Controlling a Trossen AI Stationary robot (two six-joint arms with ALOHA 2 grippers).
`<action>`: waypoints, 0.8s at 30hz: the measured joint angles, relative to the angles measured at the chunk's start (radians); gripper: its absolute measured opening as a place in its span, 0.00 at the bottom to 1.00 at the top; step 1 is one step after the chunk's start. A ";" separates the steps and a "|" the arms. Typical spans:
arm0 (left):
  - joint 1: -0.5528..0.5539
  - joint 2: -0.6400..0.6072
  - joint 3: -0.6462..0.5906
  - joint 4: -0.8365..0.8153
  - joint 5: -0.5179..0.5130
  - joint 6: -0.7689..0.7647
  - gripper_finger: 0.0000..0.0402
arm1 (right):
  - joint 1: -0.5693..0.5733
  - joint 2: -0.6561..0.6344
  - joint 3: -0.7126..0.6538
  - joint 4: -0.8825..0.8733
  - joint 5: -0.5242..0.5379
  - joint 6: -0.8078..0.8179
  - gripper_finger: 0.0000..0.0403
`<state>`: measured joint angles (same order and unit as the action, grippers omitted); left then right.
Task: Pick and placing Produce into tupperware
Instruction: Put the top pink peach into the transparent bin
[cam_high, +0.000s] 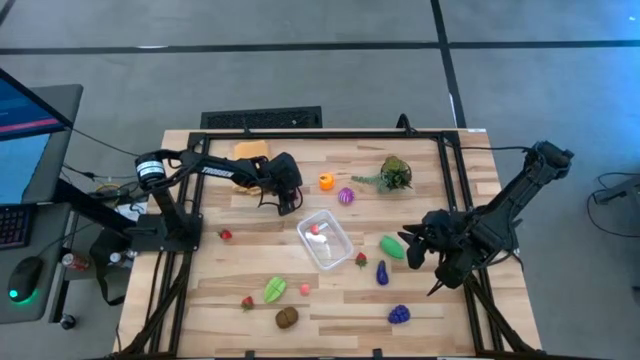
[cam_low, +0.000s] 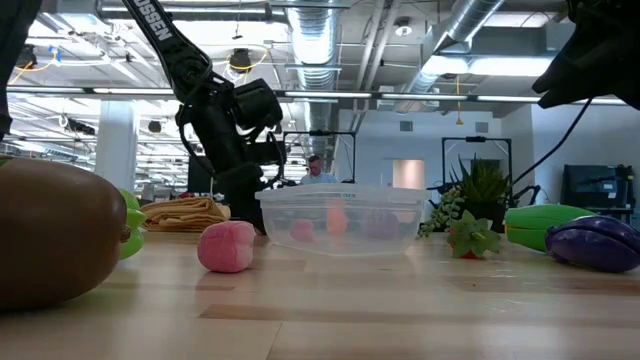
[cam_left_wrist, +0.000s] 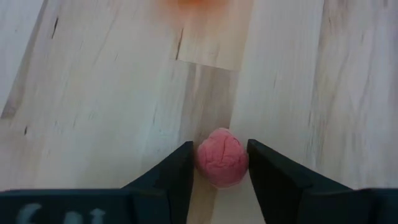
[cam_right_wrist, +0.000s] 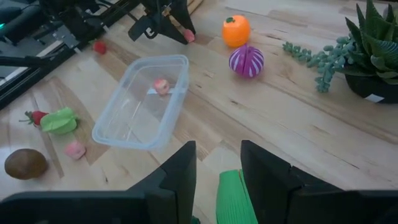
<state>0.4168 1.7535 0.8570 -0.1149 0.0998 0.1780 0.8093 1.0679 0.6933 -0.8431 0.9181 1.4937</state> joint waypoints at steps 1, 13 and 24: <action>0.000 0.000 0.000 0.000 0.000 0.000 0.32 | 0.000 0.000 0.000 0.000 0.000 0.000 0.37; 0.000 0.000 0.000 0.000 -0.001 -0.004 0.29 | 0.000 0.000 0.000 -0.001 0.000 0.000 0.35; 0.000 0.000 0.000 0.000 0.034 -0.046 0.27 | 0.000 0.000 0.000 -0.001 0.000 0.000 0.34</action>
<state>0.4168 1.7535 0.8570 -0.1150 0.1339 0.1320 0.8093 1.0678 0.6933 -0.8436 0.9180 1.4938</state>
